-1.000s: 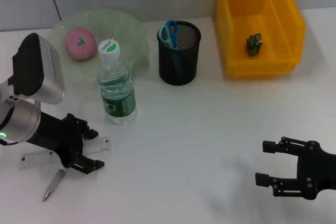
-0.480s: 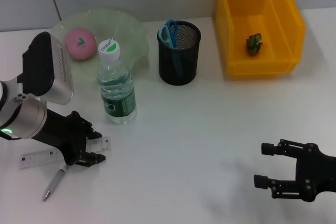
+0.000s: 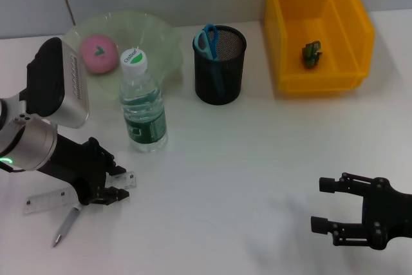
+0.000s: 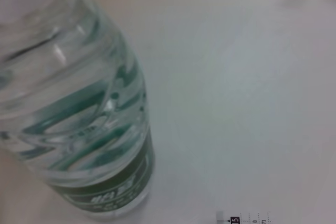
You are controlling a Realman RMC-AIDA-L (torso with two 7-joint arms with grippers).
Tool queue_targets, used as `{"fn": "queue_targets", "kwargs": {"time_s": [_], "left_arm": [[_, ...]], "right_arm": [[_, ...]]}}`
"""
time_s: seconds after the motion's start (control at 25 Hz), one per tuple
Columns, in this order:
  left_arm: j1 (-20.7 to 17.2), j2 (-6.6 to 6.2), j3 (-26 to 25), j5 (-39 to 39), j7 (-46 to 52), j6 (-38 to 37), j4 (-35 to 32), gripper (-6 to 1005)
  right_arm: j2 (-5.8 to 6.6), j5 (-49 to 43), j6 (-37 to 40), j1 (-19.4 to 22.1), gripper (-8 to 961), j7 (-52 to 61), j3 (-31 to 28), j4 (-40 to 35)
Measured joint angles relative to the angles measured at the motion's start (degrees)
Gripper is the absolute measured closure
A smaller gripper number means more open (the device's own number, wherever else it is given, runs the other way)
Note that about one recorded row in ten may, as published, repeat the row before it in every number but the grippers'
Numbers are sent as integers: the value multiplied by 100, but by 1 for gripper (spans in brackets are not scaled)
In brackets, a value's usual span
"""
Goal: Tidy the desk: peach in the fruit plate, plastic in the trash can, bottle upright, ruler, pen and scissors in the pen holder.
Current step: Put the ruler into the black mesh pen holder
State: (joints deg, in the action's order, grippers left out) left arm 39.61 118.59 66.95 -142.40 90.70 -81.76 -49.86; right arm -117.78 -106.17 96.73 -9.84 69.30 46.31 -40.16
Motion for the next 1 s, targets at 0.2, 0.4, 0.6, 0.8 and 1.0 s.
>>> {"fn": "queue_targets", "kwargs": {"time_s": [0.2,0.4,0.6,0.8,1.0], "left_arm": [[-53,0,-48,74,0,-146,-204,611],[-255,-16,-88,702,0,-717,-786,611],[-872,-13,-223,2318,-3,-1276,-1981,612],[-1435,8,-141,4055,-63,-839,-2282,612],[-1971,26,423,5328,-496,-18,-2211,611]], "right_arm": [[2,0,25,0,122,4,0,-1],[-3,43,98,6,121,4,-102,-12],[-65,54,494,8,122,-361,-764,37],[-125,62,947,2,122,-1200,-1630,570],[-141,65,1245,-94,122,-2744,-2274,2003]]}}
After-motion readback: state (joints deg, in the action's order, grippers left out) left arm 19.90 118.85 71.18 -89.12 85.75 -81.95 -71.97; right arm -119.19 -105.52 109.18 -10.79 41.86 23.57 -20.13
